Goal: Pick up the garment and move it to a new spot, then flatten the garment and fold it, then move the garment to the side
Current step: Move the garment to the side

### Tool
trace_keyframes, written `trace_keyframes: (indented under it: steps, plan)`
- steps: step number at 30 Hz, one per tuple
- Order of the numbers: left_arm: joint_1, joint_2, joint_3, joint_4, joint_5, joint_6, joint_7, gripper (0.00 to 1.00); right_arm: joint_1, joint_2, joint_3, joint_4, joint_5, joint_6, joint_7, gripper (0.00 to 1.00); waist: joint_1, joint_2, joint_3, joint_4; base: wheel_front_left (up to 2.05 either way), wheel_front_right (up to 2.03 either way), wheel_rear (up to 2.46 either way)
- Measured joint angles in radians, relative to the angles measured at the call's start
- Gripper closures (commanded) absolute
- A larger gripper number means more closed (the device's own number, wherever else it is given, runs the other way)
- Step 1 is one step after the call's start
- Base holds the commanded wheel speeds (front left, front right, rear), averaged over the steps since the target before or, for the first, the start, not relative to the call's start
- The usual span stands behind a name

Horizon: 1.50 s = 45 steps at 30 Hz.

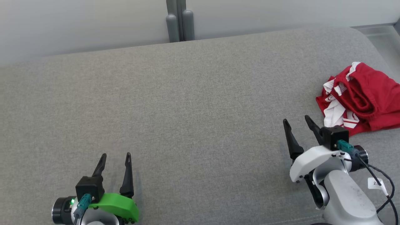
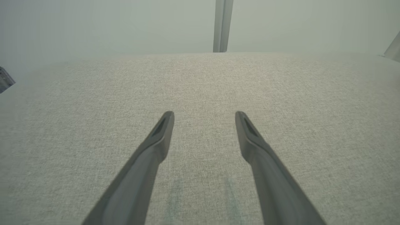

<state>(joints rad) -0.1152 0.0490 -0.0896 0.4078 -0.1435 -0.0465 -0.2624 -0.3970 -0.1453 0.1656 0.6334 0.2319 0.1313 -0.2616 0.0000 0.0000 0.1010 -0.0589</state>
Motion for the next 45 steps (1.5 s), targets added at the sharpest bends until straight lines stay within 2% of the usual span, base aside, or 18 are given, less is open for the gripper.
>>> trace_keyframes:
  steps: [11,27,45]
  plan:
    - [0.051,0.000,0.050,0.013,0.000,0.003,0.000,0.00,0.104,0.069,-0.086,-0.052,-0.128,0.000,0.000,0.00,0.0000,0.0000,-0.076,0.036,0.00,0.00,0.00]
    - [0.077,0.000,0.091,0.033,-0.025,0.016,0.000,0.00,0.182,0.093,-0.153,-0.129,-0.237,0.000,0.000,0.00,0.0000,0.0000,-0.124,0.036,0.00,0.00,0.00]
    - [0.079,0.000,0.091,0.041,-0.056,0.016,0.000,0.00,0.208,0.095,-0.137,-0.190,-0.198,0.000,0.000,0.00,0.0000,0.0001,-0.119,0.036,0.00,0.00,0.00]
